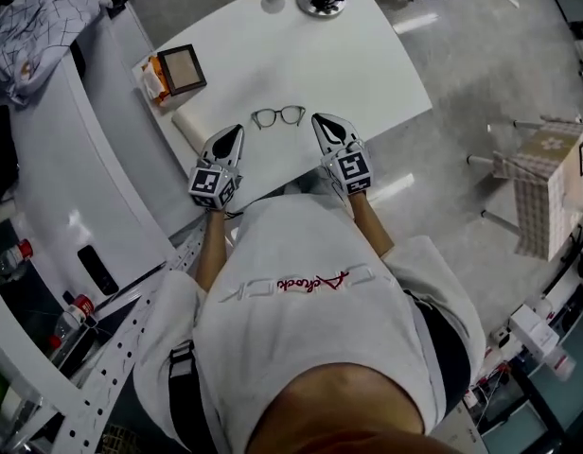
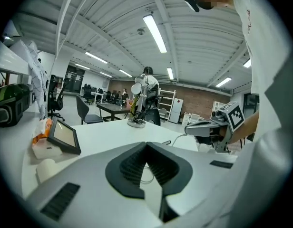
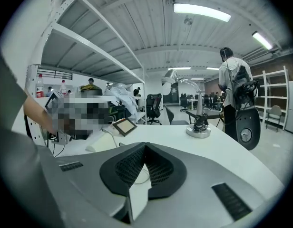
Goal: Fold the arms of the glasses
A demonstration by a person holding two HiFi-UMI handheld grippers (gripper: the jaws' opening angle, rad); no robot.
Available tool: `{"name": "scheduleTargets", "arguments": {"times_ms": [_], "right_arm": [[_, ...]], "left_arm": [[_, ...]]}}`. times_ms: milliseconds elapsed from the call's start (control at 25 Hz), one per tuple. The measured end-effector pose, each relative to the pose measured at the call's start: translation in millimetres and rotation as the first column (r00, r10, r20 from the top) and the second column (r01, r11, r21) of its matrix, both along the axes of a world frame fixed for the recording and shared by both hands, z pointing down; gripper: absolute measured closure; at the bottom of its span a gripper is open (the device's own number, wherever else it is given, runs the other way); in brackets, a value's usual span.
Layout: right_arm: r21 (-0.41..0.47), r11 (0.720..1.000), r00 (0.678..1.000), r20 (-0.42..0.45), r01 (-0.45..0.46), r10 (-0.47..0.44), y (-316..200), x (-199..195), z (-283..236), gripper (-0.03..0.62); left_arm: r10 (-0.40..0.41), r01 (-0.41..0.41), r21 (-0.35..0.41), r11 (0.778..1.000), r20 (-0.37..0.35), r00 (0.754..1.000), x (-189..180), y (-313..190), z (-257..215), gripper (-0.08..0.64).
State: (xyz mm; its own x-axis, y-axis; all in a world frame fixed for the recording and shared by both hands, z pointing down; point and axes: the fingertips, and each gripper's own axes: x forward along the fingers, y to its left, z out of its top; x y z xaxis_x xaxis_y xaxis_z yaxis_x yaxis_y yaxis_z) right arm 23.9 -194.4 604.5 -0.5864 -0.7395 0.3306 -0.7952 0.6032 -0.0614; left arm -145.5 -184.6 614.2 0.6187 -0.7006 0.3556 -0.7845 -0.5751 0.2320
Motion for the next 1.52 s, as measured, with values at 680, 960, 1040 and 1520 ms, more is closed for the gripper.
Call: {"name": "scheduleTargets", "arguments": {"times_ms": [680,960,1040,1520], "right_arm": [[-0.150,0.946,0.904,-0.286,0.286,-0.318,0.0,2.7,84.8,0.557],[-0.168,0.841,0.699,-0.486,0.514,-0.524,-1.4,-3.9,102.1,0.557],[-0.184,0.822,0.667,-0.503,0.539,-0.550,-3.2,-6.2,106.9,0.557],[-0.199,0.731,0.535,-0.562,0.653,-0.631,-10.0,-21.2,110.1,0.477]], "left_arm": [[0.261,-0.251,-0.075,0.965,0.344,0.902,5.1,-6.8,73.6,0.549],[0.396,-0.409,-0.090,0.908,0.500,0.770,9.6,-16.3,88.7,0.540],[0.425,-0.438,-0.105,0.893,0.515,0.744,10.1,-17.5,90.8,0.475],[0.513,-0.547,-0.119,0.828,0.552,0.657,28.3,-22.2,89.1,0.439]]}}
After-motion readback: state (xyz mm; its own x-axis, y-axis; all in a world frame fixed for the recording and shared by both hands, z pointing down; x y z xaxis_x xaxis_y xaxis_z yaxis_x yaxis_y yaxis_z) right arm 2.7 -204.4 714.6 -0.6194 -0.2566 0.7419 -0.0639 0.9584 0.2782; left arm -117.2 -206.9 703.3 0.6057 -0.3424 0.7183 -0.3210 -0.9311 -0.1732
